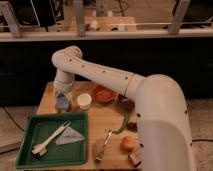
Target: Place sponge in metal cup
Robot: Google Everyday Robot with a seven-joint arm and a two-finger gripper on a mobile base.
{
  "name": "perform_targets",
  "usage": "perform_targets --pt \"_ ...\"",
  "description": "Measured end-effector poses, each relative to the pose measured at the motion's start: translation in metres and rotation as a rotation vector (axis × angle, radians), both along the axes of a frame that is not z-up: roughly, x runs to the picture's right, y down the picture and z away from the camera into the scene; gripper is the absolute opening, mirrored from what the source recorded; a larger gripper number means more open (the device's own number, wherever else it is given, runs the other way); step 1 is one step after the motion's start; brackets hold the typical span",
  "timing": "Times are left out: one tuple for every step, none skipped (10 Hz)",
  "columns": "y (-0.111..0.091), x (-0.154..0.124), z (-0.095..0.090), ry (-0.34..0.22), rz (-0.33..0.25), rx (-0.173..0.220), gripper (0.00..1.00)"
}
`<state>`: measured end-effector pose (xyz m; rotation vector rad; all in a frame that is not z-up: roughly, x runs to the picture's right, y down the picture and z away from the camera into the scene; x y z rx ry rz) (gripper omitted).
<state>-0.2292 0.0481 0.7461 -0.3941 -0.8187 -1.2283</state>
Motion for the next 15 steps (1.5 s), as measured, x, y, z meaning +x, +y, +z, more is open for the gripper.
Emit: perform_targets --pt "-0.005 -0.006 0.000 -0.008 0.012 0.008 0.02" --pt "-0.009 -0.010 0.000 -0.016 0.021 0.015 0.02" --pt "-0.013 -0.016 0.002 -0.025 0.033 0.025 0.02" --pt "-0.015 -0.020 0.005 -0.032 0.047 0.029 0.02" --pt "-0.017 -0.022 0.008 -0.036 0.057 0.033 0.02" --pt "-0.018 -0.026 0.012 -0.043 0.069 0.038 0.02" --pt "-0.017 -0.029 0.016 -0.053 0.082 0.044 0.02" --pt "-0.016 -0.030 0.021 -0.058 0.093 0.052 0.02" --pt "-0.015 -0.029 0.027 -0.060 0.099 0.059 0.02" --pt "-0.012 -0.029 0.034 -0.061 0.101 0.065 0.02" --pt "-0.010 -0.030 0.039 -0.059 0.099 0.069 0.02" --pt "-0.008 -0.030 0.047 -0.054 0.095 0.076 0.02" --pt "-0.007 -0.031 0.051 -0.049 0.089 0.082 0.02" --pt "-0.006 -0.033 0.056 -0.045 0.076 0.091 0.02" --pt "-0.006 -0.035 0.059 -0.044 0.064 0.098 0.02"
